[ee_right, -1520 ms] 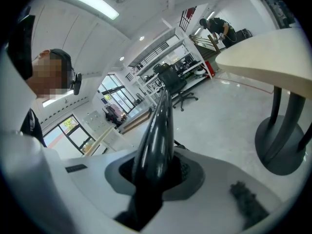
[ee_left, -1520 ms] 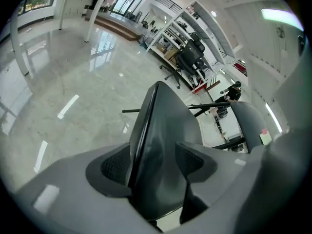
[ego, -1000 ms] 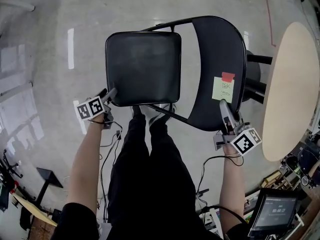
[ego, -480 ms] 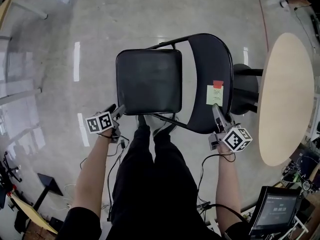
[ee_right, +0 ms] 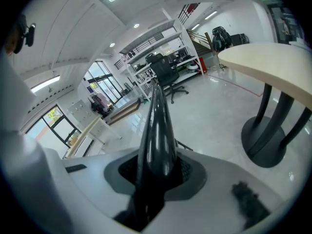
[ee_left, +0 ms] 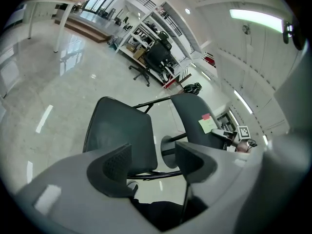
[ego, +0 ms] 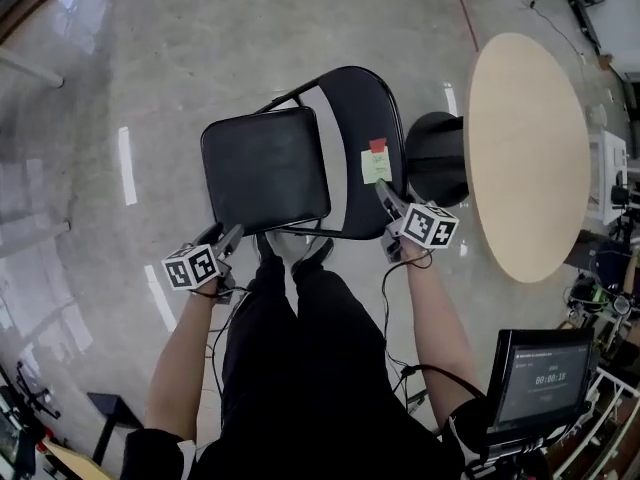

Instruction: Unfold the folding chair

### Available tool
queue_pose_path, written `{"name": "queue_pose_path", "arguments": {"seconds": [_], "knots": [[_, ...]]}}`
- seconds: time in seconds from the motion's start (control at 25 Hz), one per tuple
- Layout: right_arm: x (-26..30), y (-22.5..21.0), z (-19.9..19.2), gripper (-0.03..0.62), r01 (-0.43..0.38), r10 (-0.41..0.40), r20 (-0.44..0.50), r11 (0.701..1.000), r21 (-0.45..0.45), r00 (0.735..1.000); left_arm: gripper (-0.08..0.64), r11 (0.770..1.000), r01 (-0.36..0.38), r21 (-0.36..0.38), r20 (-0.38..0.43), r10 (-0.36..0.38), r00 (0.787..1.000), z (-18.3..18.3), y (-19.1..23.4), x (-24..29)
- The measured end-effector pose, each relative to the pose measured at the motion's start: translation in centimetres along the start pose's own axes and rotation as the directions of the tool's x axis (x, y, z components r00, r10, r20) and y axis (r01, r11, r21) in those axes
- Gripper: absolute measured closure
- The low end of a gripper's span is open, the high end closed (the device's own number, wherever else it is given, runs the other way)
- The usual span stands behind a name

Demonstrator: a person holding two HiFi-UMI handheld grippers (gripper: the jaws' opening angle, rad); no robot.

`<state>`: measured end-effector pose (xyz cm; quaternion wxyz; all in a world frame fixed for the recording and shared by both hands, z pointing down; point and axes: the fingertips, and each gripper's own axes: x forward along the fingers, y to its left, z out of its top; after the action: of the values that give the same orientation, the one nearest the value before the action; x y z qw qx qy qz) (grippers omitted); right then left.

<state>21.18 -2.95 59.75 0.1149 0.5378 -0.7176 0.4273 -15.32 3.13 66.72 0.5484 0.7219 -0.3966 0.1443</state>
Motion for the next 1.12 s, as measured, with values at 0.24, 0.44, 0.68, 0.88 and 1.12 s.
{"name": "queue_pose_path", "arguments": {"seconds": [0.24, 0.44, 0.68, 0.88, 1.12], "knots": [[-1.6, 1.1, 0.5, 0.508, 0.065, -0.065, -0.04, 0.998, -0.004, 0.997, 0.279, 0.993, 0.12, 0.01, 0.003, -0.12, 0.993, 0.8, -7.1, -2.3], [-0.8, -0.1, -1.6, 0.497, 0.073, -0.071, -0.125, 0.997, 0.014, 0.99, 0.281, 0.987, 0.162, 0.002, 0.009, -0.162, 0.987, 0.2, -9.4, -1.7], [-0.7, -1.3, -3.1, 0.485, 0.096, -0.093, -0.151, 0.995, 0.013, 0.984, 0.281, 0.965, 0.251, 0.075, -0.024, -0.25, 0.968, 1.1, -11.2, -0.3], [-3.3, -1.8, -2.8, 0.444, 0.059, -0.044, -0.089, 0.982, 0.18, 0.995, 0.281, 0.958, 0.272, 0.091, -0.008, -0.272, 0.962, 2.3, -13.4, -1.7], [-7.4, -2.5, -0.4, 0.433, 0.14, -0.136, -0.052, 0.986, 0.093, 0.989, 0.282, 0.949, 0.303, 0.084, 0.057, -0.308, 0.95, 4.1, -14.4, -2.6]]}}
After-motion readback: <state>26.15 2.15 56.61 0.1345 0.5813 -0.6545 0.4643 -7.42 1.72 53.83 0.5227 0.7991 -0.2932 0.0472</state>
